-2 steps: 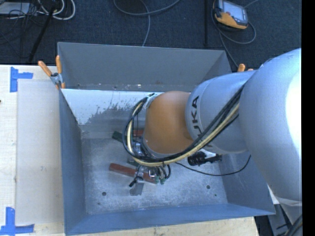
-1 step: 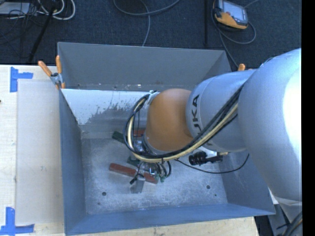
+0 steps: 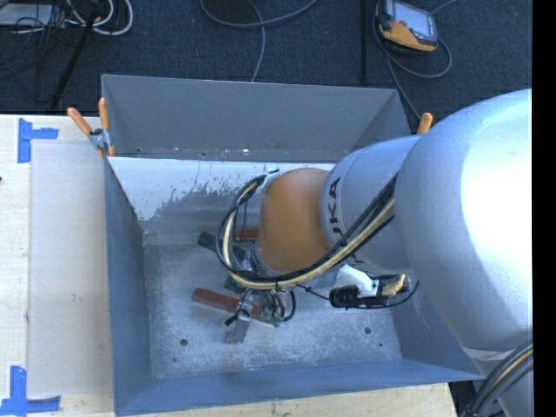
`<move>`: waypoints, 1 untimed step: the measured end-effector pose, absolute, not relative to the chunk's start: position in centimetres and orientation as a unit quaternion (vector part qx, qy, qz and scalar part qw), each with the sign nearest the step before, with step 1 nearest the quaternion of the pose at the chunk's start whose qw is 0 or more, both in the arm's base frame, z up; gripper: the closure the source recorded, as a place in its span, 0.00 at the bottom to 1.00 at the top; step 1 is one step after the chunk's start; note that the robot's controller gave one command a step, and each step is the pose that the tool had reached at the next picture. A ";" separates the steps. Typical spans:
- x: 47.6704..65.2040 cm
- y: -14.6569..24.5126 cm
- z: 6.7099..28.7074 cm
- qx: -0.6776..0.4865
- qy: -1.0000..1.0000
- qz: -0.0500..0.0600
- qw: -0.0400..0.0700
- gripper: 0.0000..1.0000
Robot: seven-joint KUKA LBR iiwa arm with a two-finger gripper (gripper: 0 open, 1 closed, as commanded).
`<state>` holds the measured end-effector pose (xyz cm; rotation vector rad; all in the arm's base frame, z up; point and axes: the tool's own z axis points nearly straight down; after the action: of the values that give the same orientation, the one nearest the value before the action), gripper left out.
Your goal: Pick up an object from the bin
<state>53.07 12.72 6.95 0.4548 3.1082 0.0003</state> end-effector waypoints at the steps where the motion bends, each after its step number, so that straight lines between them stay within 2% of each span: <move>1: 53.1 12.7 6.9 0.145 0.989 0.000 0.000 0.00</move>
Offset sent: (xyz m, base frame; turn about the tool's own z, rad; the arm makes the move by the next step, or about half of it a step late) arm 0.0000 0.0000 0.0000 0.0000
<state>53.10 12.72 6.95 0.4566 3.1082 0.0013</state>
